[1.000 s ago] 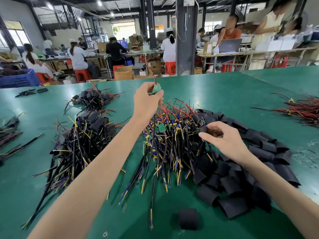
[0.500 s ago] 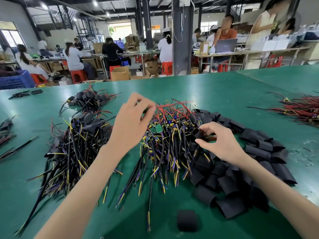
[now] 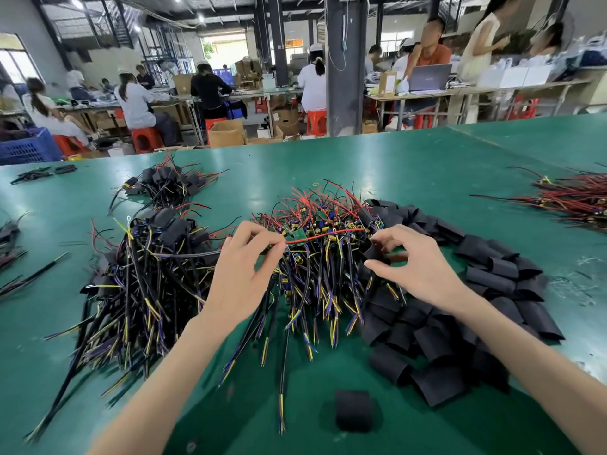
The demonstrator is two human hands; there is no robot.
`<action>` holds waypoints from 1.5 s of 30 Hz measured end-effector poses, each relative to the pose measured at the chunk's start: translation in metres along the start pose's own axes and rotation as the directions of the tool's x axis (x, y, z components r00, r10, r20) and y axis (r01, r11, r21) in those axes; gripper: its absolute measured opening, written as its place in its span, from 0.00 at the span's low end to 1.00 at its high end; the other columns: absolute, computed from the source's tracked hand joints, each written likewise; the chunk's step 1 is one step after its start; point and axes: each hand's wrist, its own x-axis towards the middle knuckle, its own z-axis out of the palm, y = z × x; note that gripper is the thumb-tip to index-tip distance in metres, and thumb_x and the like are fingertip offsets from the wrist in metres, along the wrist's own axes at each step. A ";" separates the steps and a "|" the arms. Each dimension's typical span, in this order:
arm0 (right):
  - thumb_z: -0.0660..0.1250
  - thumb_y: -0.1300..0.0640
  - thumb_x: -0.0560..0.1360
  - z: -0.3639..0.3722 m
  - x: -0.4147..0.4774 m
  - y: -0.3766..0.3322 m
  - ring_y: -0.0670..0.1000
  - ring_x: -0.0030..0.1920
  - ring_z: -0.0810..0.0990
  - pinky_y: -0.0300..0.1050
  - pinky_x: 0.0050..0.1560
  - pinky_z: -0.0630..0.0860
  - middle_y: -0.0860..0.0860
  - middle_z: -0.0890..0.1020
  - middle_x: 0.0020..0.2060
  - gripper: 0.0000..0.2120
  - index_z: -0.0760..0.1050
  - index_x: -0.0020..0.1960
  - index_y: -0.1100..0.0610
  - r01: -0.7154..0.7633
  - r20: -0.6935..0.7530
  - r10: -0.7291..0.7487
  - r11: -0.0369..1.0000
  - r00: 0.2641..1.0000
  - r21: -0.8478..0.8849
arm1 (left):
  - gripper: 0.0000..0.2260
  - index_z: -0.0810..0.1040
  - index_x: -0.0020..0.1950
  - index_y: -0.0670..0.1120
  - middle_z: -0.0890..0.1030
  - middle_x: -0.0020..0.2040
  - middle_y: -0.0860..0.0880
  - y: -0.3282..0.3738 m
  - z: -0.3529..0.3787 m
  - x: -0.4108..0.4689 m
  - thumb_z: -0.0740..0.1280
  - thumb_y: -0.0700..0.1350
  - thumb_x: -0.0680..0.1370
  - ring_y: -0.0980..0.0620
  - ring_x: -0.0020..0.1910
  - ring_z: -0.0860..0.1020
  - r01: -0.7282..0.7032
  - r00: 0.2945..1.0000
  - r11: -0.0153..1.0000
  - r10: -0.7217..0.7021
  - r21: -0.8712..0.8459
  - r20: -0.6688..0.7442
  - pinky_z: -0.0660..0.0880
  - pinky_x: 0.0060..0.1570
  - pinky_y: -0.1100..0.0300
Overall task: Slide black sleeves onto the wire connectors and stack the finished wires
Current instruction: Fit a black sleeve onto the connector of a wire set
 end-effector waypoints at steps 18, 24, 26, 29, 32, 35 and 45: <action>0.76 0.61 0.66 -0.003 0.000 -0.012 0.50 0.43 0.77 0.40 0.46 0.77 0.46 0.77 0.43 0.16 0.78 0.52 0.56 0.065 -0.036 -0.064 0.998 0.997 0.019 | 0.12 0.80 0.48 0.45 0.70 0.46 0.54 -0.004 0.002 -0.004 0.59 0.49 0.79 0.56 0.46 0.70 -0.068 0.998 0.989 0.070 0.132 -0.004 0.65 0.48 0.54; 0.76 0.60 0.66 -0.001 -0.001 -0.013 0.51 0.43 0.77 0.37 0.45 0.76 0.48 0.77 0.42 0.15 0.78 0.51 0.56 0.035 -0.028 -0.035 0.999 0.999 0.003 | 0.12 0.80 0.48 0.45 0.69 0.45 0.54 -0.002 0.002 -0.004 0.59 0.49 0.79 0.55 0.45 0.69 -0.046 0.997 0.989 0.054 0.138 -0.051 0.65 0.46 0.54; 0.76 0.60 0.66 0.000 -0.002 -0.015 0.49 0.43 0.77 0.37 0.45 0.76 0.45 0.77 0.43 0.15 0.78 0.51 0.55 0.029 -0.020 -0.028 0.999 0.999 0.017 | 0.13 0.80 0.48 0.44 0.69 0.45 0.54 -0.001 0.003 -0.005 0.59 0.49 0.79 0.55 0.45 0.70 -0.041 0.998 0.991 0.047 0.128 -0.047 0.65 0.47 0.54; 0.77 0.59 0.66 0.001 -0.002 -0.017 0.48 0.43 0.78 0.38 0.46 0.76 0.45 0.78 0.43 0.15 0.78 0.51 0.55 0.027 -0.035 -0.025 0.999 0.999 0.036 | 0.12 0.80 0.48 0.44 0.69 0.45 0.54 0.000 0.004 -0.005 0.60 0.49 0.79 0.55 0.45 0.70 -0.053 0.998 0.992 0.058 0.118 -0.034 0.65 0.48 0.54; 0.77 0.59 0.66 -0.001 -0.001 -0.018 0.45 0.42 0.77 0.35 0.47 0.75 0.46 0.79 0.43 0.14 0.78 0.50 0.55 0.023 -0.085 -0.019 0.999 0.996 0.039 | 0.12 0.81 0.48 0.44 0.71 0.45 0.52 -0.001 0.004 -0.006 0.60 0.49 0.79 0.54 0.45 0.70 -0.076 0.997 0.989 0.078 0.129 -0.013 0.66 0.47 0.52; 0.77 0.59 0.66 -0.002 0.000 -0.018 0.45 0.42 0.77 0.34 0.47 0.74 0.45 0.79 0.43 0.15 0.78 0.50 0.54 0.017 -0.111 -0.011 0.999 0.994 0.048 | 0.12 0.81 0.49 0.45 0.71 0.45 0.51 -0.002 0.005 -0.006 0.60 0.49 0.79 0.54 0.45 0.71 -0.079 0.997 0.988 0.079 0.135 0.007 0.67 0.47 0.51; 0.77 0.59 0.66 0.003 -0.006 -0.028 0.55 0.48 0.75 0.47 0.52 0.68 0.51 0.79 0.47 0.17 0.78 0.53 0.59 0.350 0.060 -0.352 0.870 0.934 -0.347 | 0.14 0.79 0.59 0.45 0.74 0.51 0.46 0.014 0.010 -0.012 0.61 0.49 0.78 0.52 0.50 0.71 -0.206 0.969 0.958 0.170 0.201 0.180 0.61 0.50 0.60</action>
